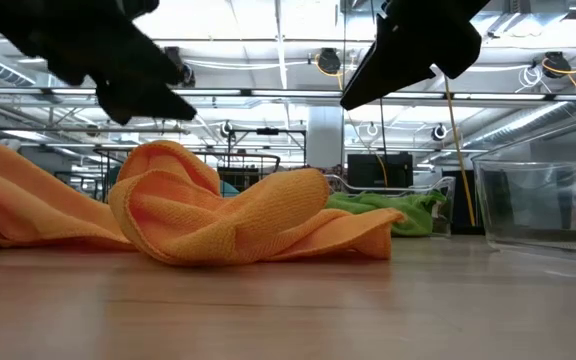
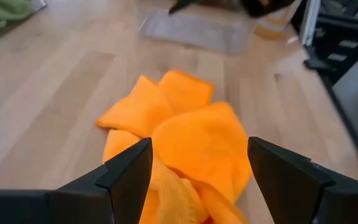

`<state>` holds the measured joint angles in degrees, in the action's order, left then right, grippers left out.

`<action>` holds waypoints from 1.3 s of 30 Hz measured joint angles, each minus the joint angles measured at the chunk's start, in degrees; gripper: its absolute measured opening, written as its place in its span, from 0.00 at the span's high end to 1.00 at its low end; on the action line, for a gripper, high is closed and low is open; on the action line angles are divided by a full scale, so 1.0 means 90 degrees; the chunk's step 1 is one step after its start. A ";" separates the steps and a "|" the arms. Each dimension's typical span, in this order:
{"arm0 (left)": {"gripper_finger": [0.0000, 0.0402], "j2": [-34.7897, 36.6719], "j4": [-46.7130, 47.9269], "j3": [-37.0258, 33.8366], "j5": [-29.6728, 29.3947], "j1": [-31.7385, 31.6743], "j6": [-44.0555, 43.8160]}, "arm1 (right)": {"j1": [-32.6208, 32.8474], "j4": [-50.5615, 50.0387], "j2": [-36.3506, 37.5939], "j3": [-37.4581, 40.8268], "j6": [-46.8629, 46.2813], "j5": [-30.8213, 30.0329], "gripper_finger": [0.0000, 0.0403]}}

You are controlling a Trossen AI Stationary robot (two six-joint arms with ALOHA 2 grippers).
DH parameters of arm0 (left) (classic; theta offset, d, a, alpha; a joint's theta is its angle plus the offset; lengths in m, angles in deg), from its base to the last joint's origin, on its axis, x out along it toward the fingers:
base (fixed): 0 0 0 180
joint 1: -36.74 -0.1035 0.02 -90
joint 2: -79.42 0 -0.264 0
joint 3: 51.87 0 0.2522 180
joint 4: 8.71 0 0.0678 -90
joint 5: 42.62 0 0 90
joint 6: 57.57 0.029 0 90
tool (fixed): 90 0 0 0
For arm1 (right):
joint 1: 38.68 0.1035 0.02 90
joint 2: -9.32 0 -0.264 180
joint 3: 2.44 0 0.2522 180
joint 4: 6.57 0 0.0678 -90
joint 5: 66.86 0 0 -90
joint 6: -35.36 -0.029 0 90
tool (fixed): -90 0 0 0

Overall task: Sort microfiber towel by color & place in baskets
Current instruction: Put the right orange microfiber towel into the bottom transparent bin

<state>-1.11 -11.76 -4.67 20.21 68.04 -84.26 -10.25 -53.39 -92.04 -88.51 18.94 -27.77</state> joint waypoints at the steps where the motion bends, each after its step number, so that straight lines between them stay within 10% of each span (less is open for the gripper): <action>1: 0.33 -0.0151 -0.0097 0.0000 -0.0054 0.0014 -0.0002 | 0.0000 0.0002 -0.0002 0.0000 0.0000 0.0000 0.42; 26: 0.34 -0.3237 -0.0645 0.0600 -0.0750 -0.0212 -0.0860 | -0.0036 0.0463 -0.0002 0.0000 -0.0080 0.0064 0.42; 39: 0.93 -0.3340 -0.1120 0.0572 -0.0995 -0.0298 0.0390 | -0.0036 0.0575 -0.0002 0.0009 -0.0893 0.1165 0.42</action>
<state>-31.17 -21.84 0.47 11.26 65.35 -80.75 -10.58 -48.22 -92.06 -88.43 10.90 -17.29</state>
